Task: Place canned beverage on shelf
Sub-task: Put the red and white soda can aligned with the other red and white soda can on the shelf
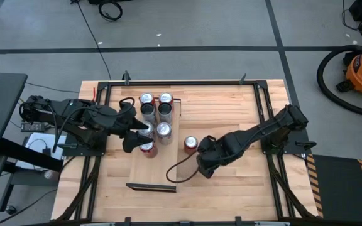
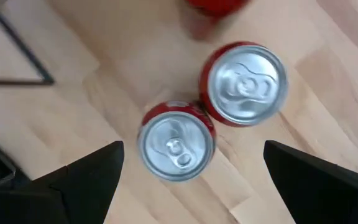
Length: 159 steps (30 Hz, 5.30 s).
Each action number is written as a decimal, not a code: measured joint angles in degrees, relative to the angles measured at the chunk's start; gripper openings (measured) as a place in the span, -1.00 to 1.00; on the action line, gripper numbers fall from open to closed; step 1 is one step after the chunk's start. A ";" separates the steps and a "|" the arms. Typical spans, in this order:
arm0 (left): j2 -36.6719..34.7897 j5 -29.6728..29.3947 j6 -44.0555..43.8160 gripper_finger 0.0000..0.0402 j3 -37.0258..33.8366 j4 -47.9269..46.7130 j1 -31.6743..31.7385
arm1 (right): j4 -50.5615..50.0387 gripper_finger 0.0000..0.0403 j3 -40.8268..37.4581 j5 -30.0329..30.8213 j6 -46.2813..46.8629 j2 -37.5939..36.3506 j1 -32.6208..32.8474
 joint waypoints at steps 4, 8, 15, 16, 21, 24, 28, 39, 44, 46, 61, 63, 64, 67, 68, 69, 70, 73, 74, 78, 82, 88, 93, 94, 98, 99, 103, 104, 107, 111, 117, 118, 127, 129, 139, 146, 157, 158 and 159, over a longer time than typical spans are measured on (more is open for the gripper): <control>0.00 0.10 -0.02 0.94 0.01 0.00 0.00 | 0.12 0.97 -2.36 0.43 5.76 0.10 1.20; 0.00 1.64 0.01 0.94 0.01 0.00 0.02 | 3.40 0.97 -5.21 -0.87 8.10 0.15 1.73; 0.00 2.47 -0.02 0.94 0.01 -0.02 -0.10 | 6.55 0.97 -8.68 -2.08 9.32 0.15 1.87; 0.00 2.47 0.00 0.94 0.01 0.00 -0.16 | 6.39 0.97 -8.94 -2.80 8.13 0.15 1.84; 0.00 2.53 0.04 0.94 0.01 -0.02 -0.81 | 8.07 0.97 -8.98 -4.33 -1.95 -0.01 2.35; 0.00 2.51 0.26 0.94 -0.01 -0.02 -0.79 | 7.12 0.97 -8.98 -6.52 -9.88 -0.17 2.48; 0.00 2.51 0.28 0.94 0.00 -0.02 -0.79 | 1.98 0.97 -8.98 -6.37 -15.76 -0.17 2.45; 0.00 2.49 0.37 0.94 0.01 -0.02 -0.79 | -1.18 0.96 -10.98 0.45 -26.92 -0.15 2.38; 0.00 2.49 0.10 0.94 0.01 -0.02 -0.79 | -1.31 0.91 -14.35 3.43 -27.41 -0.17 2.26; 0.00 2.49 -0.03 0.94 0.01 -0.02 -0.79 | -0.16 0.88 -15.33 5.53 -27.05 -0.21 2.51; 0.00 2.92 -0.20 0.94 0.01 -0.02 -0.79 | 19.66 0.85 -23.71 3.98 -22.38 -9.74 5.06; 0.00 3.37 -0.17 0.94 0.01 -0.04 -0.79 | 22.80 0.85 -23.76 2.34 -20.92 -9.15 5.73; 0.00 3.40 -0.16 0.94 0.01 -0.04 -0.79 | 24.63 0.85 -23.78 2.18 -20.00 -8.89 6.28; 0.00 3.41 -0.17 0.94 0.01 -0.03 -0.79 | 31.34 0.85 -23.83 1.75 -18.04 -8.11 7.84; 0.00 3.43 -0.15 0.94 0.01 -0.09 -0.79 | 33.70 0.85 -23.83 1.42 -17.33 -7.98 8.21; -0.02 3.41 -0.15 0.94 0.01 -0.13 -0.79 | 35.72 0.85 -23.74 1.42 -16.54 -7.81 8.43; -0.02 3.43 -0.03 0.94 0.01 -0.13 -0.79 | 36.84 0.85 -23.73 0.94 -15.42 -7.74 8.57; -0.02 3.55 0.00 0.94 0.01 -0.13 -0.79 | 39.56 0.85 -23.76 -2.13 -13.36 -7.63 8.90; -0.02 3.80 0.00 0.94 0.00 -0.16 -0.79 | 41.08 0.85 -23.76 -2.85 -13.27 -7.63 9.07; -0.01 4.64 0.00 0.94 0.01 -0.20 -0.79 | 42.30 0.85 -23.71 -5.50 -13.81 -7.63 9.55; 0.00 4.63 -0.07 0.94 0.01 -0.01 -0.80 | 43.44 0.85 -23.49 -5.14 -20.72 -7.65 9.36; 0.00 4.61 -0.30 0.94 0.00 0.44 -0.80 | 45.06 0.85 -21.26 -0.06 -37.74 -7.69 8.48; 0.00 4.48 -0.24 0.94 0.01 0.46 -0.79 | 45.22 0.85 -20.95 -3.19 -45.10 -7.14 5.14; 0.00 4.32 -0.26 0.94 0.01 0.44 -0.79 | 45.40 0.85 -20.99 -3.84 -46.58 -6.93 4.51; 0.00 3.31 -0.29 0.94 0.01 0.39 -0.76 | 46.07 0.85 -18.88 -5.89 -52.74 -5.70 2.38; -0.02 3.30 -0.39 0.94 0.01 0.39 -0.76 | 46.08 0.85 -17.68 -7.05 -54.19 -5.21 1.90; 0.00 3.28 -0.74 0.94 0.01 0.38 -0.74 | 41.03 0.85 -13.29 -10.50 -61.50 -1.55 0.95; 0.00 3.28 -0.74 0.94 0.01 0.17 -0.74 | 40.20 0.85 -12.14 -10.89 -63.55 -0.45 0.82; 0.00 3.28 -0.74 0.94 0.01 -0.16 -0.74 | 36.34 0.85 -9.30 -10.90 -69.40 2.15 0.51; 0.00 3.26 -1.35 0.94 0.01 -0.61 -0.74 | 32.87 0.85 -8.04 -10.31 -74.22 3.94 -0.41; 0.02 3.21 -2.73 0.94 0.01 -0.96 -0.74 | 29.25 0.84 -7.91 -10.17 -75.48 4.01 -1.83; 0.00 3.21 -2.77 0.94 0.01 -0.94 -0.74 | 28.99 0.83 -7.91 -10.73 -75.50 4.02 -2.03; 0.00 3.23 -3.04 0.94 0.01 -0.95 -0.74 | 30.40 0.69 -10.16 -13.00 -73.67 4.00 -3.06; 0.00 3.23 -3.04 0.94 0.01 -0.96 -0.74 | 29.63 0.66 -10.40 -12.78 -70.77 4.00 -3.43; 0.00 3.26 -3.10 0.94 0.01 -0.94 -0.74 | 29.72 0.45 -10.34 -10.70 -45.64 3.89 -4.41; 0.00 3.28 -2.78 0.94 0.01 -0.96 -0.74 | 29.29 0.44 -10.31 -6.62 -19.26 3.82 -2.00; 0.00 3.28 -1.20 0.94 0.01 -0.94 -0.74 | 25.21 0.43 -10.31 0.24 7.51 3.54 1.84; 0.00 3.28 -1.18 0.94 0.01 -0.94 -0.74 | 24.97 0.43 -10.31 0.62 8.88 3.46 2.05; 0.00 3.28 -1.16 0.94 0.01 -0.94 -0.74 | 24.71 0.43 -10.31 0.99 10.02 3.41 2.28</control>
